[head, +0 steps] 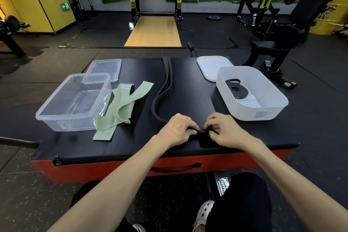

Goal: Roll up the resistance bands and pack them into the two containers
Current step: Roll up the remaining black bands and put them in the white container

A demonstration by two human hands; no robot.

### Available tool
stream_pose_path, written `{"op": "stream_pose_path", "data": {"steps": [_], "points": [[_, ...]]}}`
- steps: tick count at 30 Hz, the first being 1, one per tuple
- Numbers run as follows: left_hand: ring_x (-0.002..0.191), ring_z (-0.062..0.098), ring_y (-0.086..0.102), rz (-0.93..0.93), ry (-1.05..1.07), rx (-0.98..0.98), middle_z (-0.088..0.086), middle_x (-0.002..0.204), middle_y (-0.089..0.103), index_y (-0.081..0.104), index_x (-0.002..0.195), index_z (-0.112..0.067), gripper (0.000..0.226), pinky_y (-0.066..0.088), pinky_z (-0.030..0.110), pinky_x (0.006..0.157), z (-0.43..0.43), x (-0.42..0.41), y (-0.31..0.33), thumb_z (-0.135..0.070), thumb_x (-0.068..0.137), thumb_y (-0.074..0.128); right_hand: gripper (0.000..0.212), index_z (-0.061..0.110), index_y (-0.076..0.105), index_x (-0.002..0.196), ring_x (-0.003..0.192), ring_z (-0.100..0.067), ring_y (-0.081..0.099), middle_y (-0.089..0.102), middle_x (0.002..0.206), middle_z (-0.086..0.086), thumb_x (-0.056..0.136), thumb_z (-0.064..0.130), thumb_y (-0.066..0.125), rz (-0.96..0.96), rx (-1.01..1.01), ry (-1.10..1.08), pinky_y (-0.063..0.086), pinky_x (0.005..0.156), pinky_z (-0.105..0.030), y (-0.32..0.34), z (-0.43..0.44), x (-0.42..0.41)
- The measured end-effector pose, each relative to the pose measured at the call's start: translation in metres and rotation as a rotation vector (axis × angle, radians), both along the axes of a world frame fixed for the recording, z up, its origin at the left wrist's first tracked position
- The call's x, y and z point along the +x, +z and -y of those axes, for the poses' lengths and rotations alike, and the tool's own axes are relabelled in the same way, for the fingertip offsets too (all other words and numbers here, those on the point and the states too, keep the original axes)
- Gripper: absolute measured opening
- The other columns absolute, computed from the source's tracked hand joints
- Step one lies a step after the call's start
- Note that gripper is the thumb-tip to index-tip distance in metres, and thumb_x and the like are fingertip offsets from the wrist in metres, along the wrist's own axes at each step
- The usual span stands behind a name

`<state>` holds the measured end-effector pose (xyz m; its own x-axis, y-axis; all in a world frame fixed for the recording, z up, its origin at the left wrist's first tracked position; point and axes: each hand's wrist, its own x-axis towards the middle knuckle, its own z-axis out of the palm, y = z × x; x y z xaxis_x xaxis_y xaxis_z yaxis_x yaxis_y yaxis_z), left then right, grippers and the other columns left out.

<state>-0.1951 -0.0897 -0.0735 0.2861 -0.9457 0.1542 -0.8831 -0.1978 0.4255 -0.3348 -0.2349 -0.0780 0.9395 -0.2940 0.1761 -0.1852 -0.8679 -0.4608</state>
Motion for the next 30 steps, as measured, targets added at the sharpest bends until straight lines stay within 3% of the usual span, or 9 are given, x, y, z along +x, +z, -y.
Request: {"op": "stream_pose_path", "data": {"steps": [4, 8, 12, 15, 20, 24, 27, 30], "points": [[0.097, 0.022, 0.061, -0.006, 0.003, 0.002, 0.003, 0.099, 0.07, 0.072, 0.109, -0.021, 0.022, 0.043, 0.028, 0.09, 0.002, 0.001, -0.003, -0.022, 0.09, 0.063, 0.021, 0.02, 0.074, 0.089, 0.076, -0.007, 0.054, 0.058, 0.097, 0.008, 0.073, 0.034, 0.078, -0.015, 0.001, 0.003, 0.046, 0.075, -0.021, 0.0, -0.006, 0.009], [0.099, 0.021, 0.062, -0.021, 0.015, -0.029, 0.002, 0.103, 0.072, 0.072, 0.11, -0.02, 0.022, 0.04, 0.024, 0.093, 0.001, 0.001, -0.004, -0.022, 0.09, 0.063, 0.015, 0.013, 0.075, 0.084, 0.072, 0.003, 0.051, 0.067, 0.096, 0.002, 0.071, 0.016, 0.081, 0.057, -0.001, -0.013, 0.043, 0.075, -0.022, -0.006, -0.011, 0.015], [0.093, 0.02, 0.061, -0.046, 0.047, -0.059, 0.001, 0.1, 0.073, 0.072, 0.11, -0.021, 0.023, 0.036, 0.017, 0.088, 0.002, 0.004, -0.006, -0.025, 0.088, 0.066, 0.028, 0.022, 0.064, 0.087, 0.077, -0.014, 0.061, 0.067, 0.085, 0.004, 0.069, 0.009, 0.08, 0.113, 0.17, -0.087, 0.051, 0.071, -0.031, -0.009, -0.015, 0.011], [0.079, 0.014, 0.057, -0.044, 0.061, -0.096, 0.002, 0.094, 0.073, 0.073, 0.109, -0.021, 0.023, 0.034, 0.014, 0.087, 0.001, 0.004, -0.007, -0.027, 0.087, 0.067, 0.046, 0.024, 0.048, 0.098, 0.088, -0.003, 0.063, 0.068, 0.089, 0.008, 0.07, 0.004, 0.079, 0.146, 0.34, -0.147, 0.052, 0.076, -0.019, -0.01, -0.018, 0.011], [0.057, -0.004, 0.046, -0.104, 0.028, -0.139, -0.007, 0.09, 0.072, 0.071, 0.104, -0.02, 0.022, 0.038, 0.014, 0.072, -0.002, 0.004, -0.01, -0.023, 0.082, 0.072, 0.049, 0.022, 0.045, 0.102, 0.089, 0.008, 0.059, 0.068, 0.089, 0.01, 0.072, 0.0, 0.077, 0.162, 0.392, -0.165, 0.043, 0.071, -0.005, -0.01, -0.023, 0.008], [0.065, -0.002, 0.046, -0.084, 0.029, -0.17, -0.013, 0.093, 0.062, 0.064, 0.105, -0.019, 0.031, 0.033, 0.017, 0.071, -0.003, 0.001, -0.01, -0.021, 0.077, 0.076, 0.055, 0.021, 0.04, 0.106, 0.091, -0.003, 0.061, 0.061, 0.093, 0.006, 0.072, -0.004, 0.075, 0.16, 0.415, -0.149, 0.05, 0.078, -0.015, -0.01, -0.023, 0.012], [0.09, 0.005, 0.061, -0.051, 0.002, -0.15, -0.009, 0.103, 0.069, 0.065, 0.11, -0.02, 0.033, 0.043, 0.019, 0.083, 0.0, 0.0, -0.012, -0.022, 0.078, 0.075, 0.059, 0.021, 0.041, 0.107, 0.086, -0.018, 0.062, 0.052, 0.094, -0.001, 0.069, -0.005, 0.077, 0.162, 0.437, -0.152, 0.054, 0.077, -0.024, -0.007, -0.02, 0.012], [0.092, 0.007, 0.065, -0.101, 0.01, -0.134, -0.006, 0.098, 0.073, 0.071, 0.106, -0.02, 0.028, 0.044, 0.017, 0.083, 0.003, 0.001, -0.011, -0.021, 0.078, 0.075, 0.055, 0.02, 0.046, 0.102, 0.079, -0.02, 0.063, 0.058, 0.088, -0.004, 0.066, -0.002, 0.081, 0.175, 0.431, -0.151, 0.055, 0.074, -0.024, -0.007, -0.018, 0.01]]}}
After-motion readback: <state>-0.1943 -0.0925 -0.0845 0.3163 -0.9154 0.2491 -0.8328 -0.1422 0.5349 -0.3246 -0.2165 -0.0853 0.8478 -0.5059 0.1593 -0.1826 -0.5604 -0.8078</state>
